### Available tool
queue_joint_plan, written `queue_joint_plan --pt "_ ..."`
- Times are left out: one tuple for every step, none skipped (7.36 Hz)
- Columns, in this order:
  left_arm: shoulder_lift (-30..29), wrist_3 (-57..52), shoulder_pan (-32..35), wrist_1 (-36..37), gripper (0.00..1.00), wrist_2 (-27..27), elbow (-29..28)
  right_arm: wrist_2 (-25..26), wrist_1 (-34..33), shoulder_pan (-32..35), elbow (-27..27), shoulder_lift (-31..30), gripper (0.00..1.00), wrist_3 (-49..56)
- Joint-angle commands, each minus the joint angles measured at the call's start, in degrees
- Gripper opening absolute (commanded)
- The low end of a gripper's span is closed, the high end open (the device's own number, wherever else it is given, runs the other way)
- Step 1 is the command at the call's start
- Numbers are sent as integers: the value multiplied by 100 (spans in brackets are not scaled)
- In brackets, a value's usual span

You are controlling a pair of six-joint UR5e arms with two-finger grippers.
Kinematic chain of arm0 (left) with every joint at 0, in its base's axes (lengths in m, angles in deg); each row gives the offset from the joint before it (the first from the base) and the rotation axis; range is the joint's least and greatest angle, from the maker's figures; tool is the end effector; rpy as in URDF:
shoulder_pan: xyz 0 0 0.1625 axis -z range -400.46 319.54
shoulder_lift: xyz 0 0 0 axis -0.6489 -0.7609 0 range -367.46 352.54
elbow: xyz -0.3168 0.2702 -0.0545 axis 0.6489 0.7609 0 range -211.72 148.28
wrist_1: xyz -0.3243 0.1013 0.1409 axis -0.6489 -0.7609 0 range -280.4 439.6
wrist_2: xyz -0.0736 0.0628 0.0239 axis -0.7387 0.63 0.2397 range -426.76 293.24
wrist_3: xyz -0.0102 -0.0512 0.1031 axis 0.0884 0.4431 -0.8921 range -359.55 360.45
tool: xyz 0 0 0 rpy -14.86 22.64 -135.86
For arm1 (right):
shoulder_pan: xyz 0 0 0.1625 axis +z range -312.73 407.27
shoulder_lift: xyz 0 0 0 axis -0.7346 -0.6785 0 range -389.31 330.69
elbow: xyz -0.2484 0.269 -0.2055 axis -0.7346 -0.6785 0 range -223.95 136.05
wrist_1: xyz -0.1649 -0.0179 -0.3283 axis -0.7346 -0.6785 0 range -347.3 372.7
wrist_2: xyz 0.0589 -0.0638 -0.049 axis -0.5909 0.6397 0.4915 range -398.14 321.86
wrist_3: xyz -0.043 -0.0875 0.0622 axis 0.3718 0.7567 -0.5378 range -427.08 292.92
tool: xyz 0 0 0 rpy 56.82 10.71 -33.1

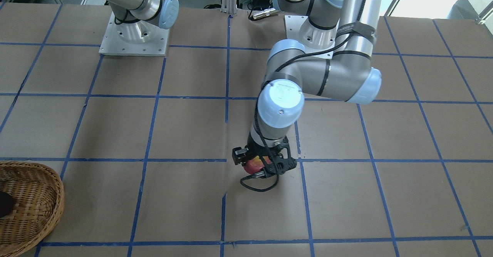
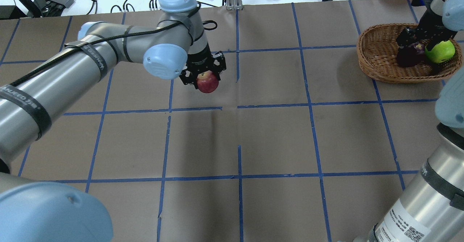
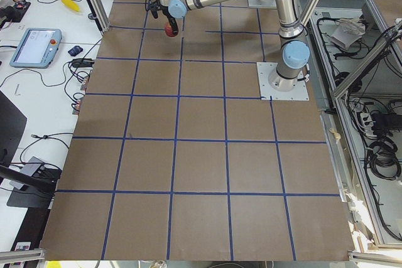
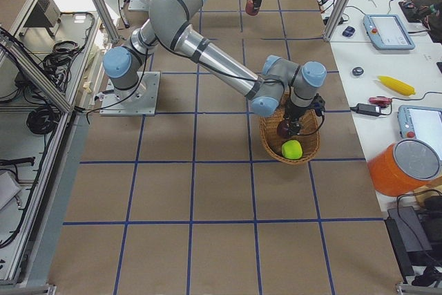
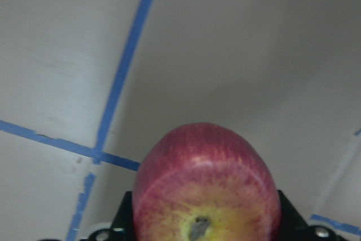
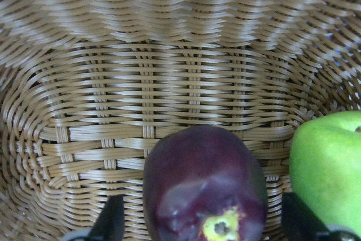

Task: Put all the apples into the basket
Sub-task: 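Lower the red apple mid-table and open the left gripper while the right releases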

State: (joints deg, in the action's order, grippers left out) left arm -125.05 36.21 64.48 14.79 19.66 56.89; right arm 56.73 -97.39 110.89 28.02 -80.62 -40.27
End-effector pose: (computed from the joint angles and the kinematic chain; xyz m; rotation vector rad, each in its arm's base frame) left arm -0.2903 -0.5431 0.2662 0.5595 -3.0410 -0.0662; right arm -0.1924 -0.6656 0.2531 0.0118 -3.0692 -0.0719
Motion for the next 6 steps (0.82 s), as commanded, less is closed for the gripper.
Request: queue_joint_plan --pt "-141 616 518 450 14 -3 225 -90 870 97 9 -657 100 -88" --pt "-246 625 528 1044 18 6 522 -256 1345 246 9 -879 100 -140" --pt "-308 642 537 1432 42 -3 804 -293 1602 491 18 -1055 100 -280" --pt "-326 634 537 1410 72 -21 824 -302 1648 746 62 -1135 100 -673" --pt "-274 677 537 1384 100 -21 815 -302 1675 1035 71 -1144 100 -738" --pt "-91 669 528 1279 100 -56 824 -311 1832 1186 62 -1197 100 -791"
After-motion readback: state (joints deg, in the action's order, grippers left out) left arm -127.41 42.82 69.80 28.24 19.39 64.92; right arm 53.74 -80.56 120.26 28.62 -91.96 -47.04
